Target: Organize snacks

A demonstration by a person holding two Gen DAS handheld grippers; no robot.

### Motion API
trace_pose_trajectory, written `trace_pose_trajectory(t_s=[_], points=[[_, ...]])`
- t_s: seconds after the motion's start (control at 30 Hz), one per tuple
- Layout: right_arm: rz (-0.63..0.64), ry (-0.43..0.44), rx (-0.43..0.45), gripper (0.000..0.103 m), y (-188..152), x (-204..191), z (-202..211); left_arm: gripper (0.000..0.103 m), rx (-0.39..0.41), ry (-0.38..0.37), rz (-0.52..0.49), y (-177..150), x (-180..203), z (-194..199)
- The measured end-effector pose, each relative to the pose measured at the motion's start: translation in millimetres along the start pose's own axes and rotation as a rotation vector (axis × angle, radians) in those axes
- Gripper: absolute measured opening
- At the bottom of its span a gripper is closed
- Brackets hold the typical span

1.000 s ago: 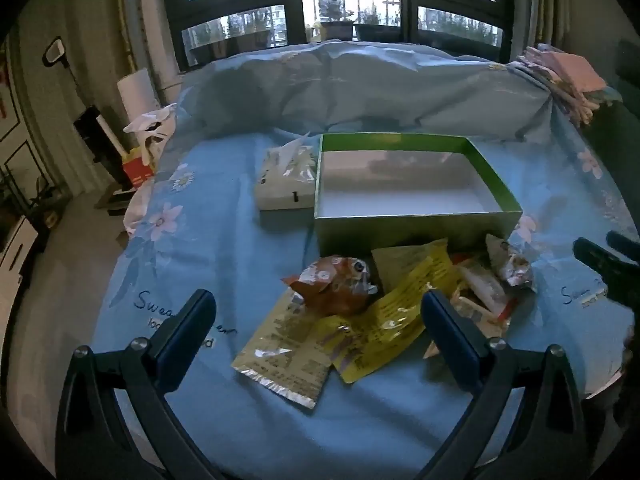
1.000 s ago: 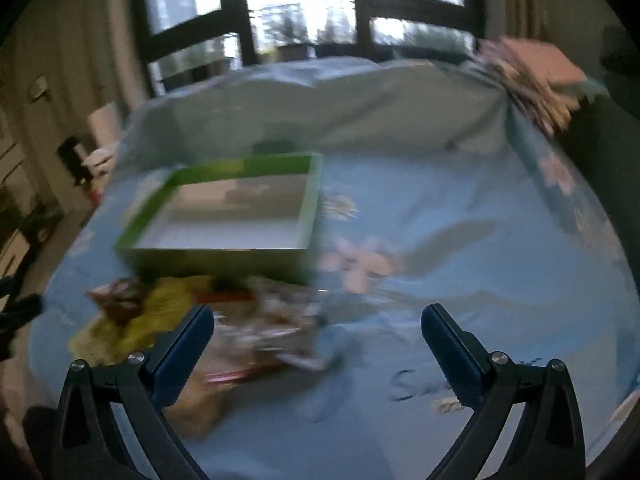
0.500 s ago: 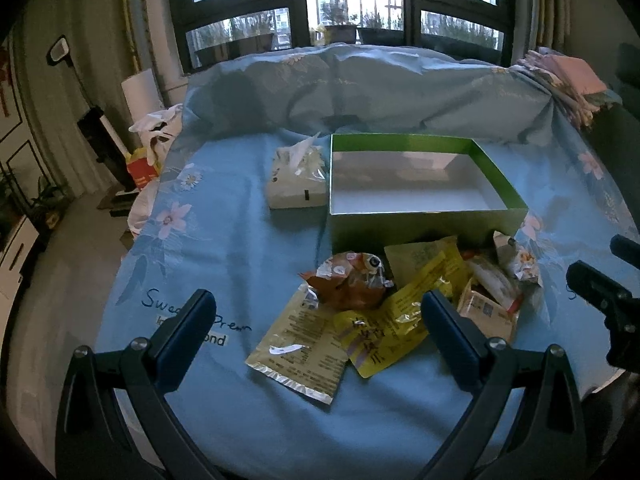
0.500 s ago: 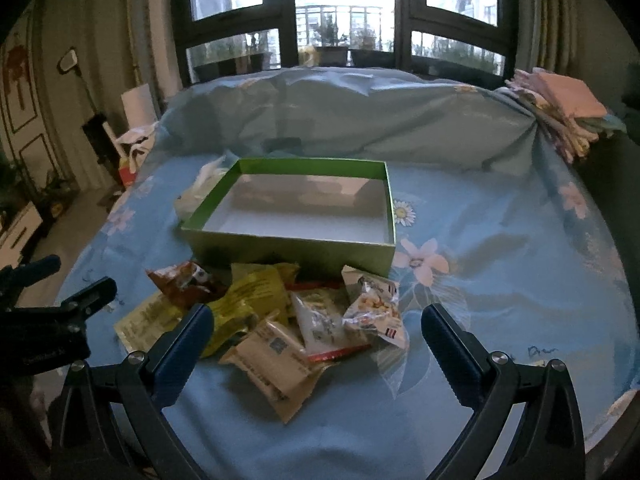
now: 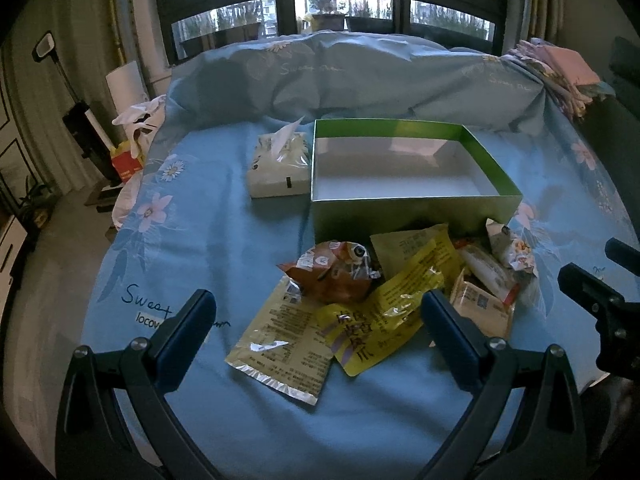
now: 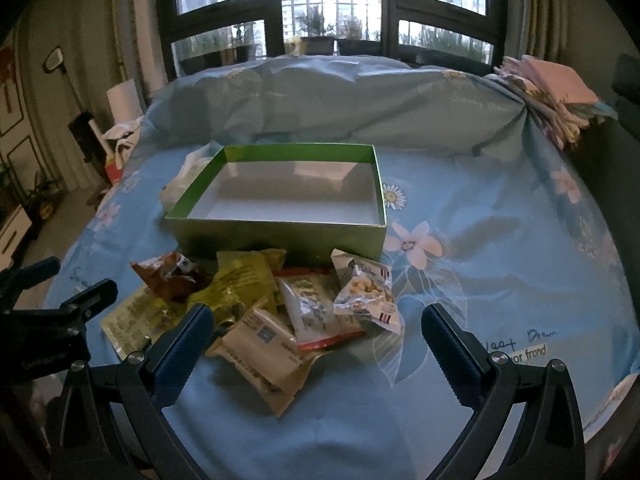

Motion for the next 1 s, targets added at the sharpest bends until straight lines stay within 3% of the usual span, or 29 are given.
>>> trace_pose_trajectory(t_s=[1.0], points=[[-0.009, 0.028, -0.022, 0.103, -2.7, -7.7, -7.1, 0.103, -0.026, -0.015, -0.007, -6.1, 2.1, -10.3]])
Point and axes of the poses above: each gripper's, at about its wrist camera, not at the fingertips, and z roughly against the way its jaws point, x to its right, y to its top, the point moved 5 cm from there along -z, roughly the way its jaws point, and after that the axes turned 13 degrees about -y, right-handed, at the moved point
